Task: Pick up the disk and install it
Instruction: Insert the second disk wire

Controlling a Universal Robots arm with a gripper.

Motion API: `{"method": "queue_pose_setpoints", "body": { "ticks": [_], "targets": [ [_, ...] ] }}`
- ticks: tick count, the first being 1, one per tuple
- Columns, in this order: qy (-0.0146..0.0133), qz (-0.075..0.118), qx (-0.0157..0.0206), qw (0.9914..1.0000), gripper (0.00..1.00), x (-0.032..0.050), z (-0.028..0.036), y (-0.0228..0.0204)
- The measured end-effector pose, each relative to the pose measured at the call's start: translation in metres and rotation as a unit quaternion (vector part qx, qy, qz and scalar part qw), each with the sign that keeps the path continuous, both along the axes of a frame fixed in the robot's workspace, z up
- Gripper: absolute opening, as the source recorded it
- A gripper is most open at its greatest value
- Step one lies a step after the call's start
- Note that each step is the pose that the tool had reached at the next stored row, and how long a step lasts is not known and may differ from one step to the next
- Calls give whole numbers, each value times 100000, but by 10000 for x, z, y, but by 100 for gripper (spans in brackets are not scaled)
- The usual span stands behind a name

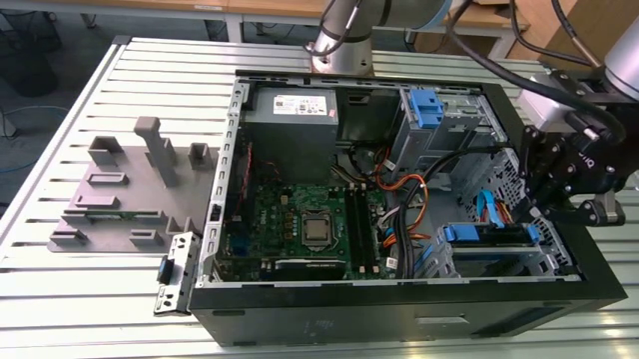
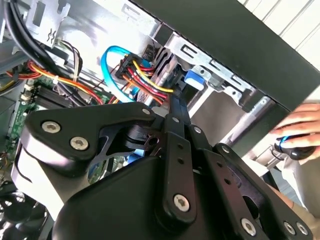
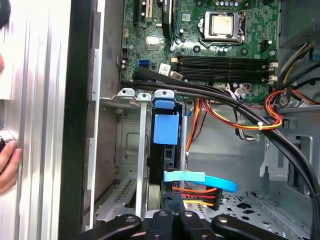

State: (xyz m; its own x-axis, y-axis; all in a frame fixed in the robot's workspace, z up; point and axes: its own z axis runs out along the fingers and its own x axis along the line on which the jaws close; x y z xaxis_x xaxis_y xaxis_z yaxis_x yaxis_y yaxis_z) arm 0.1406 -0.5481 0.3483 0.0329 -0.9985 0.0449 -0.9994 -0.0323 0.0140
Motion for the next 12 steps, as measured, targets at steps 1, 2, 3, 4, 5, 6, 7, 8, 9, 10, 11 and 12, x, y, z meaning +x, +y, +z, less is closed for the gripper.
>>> {"method": "queue_pose_setpoints", "body": {
  "ticks": [1, 2, 3, 4, 5, 6, 7, 8, 9, 10, 11, 12],
  "targets": [
    [1, 1, 7, 100000, 11, 0, 27, 0],
    [0, -1, 6, 100000, 11, 0, 53, 0],
    [1, 1, -3, 100000, 11, 0, 81, 0],
    [2, 1, -5, 100000, 11, 0, 108, 0],
    [3, 0, -2, 100000, 11, 0, 130, 0],
    [2, 2, -4, 100000, 11, 0, 143, 0],
    [1, 1, 5, 100000, 11, 0, 145, 0],
    [2, 2, 6, 100000, 11, 0, 145, 0],
    [3, -1, 4, 100000, 11, 0, 151, 0],
    [2, 1, 2, 100000, 11, 0, 156, 0],
    [2, 0, 2, 100000, 11, 0, 156, 0],
    [1, 0, 1, 100000, 11, 0, 156, 0]
  ]
}}
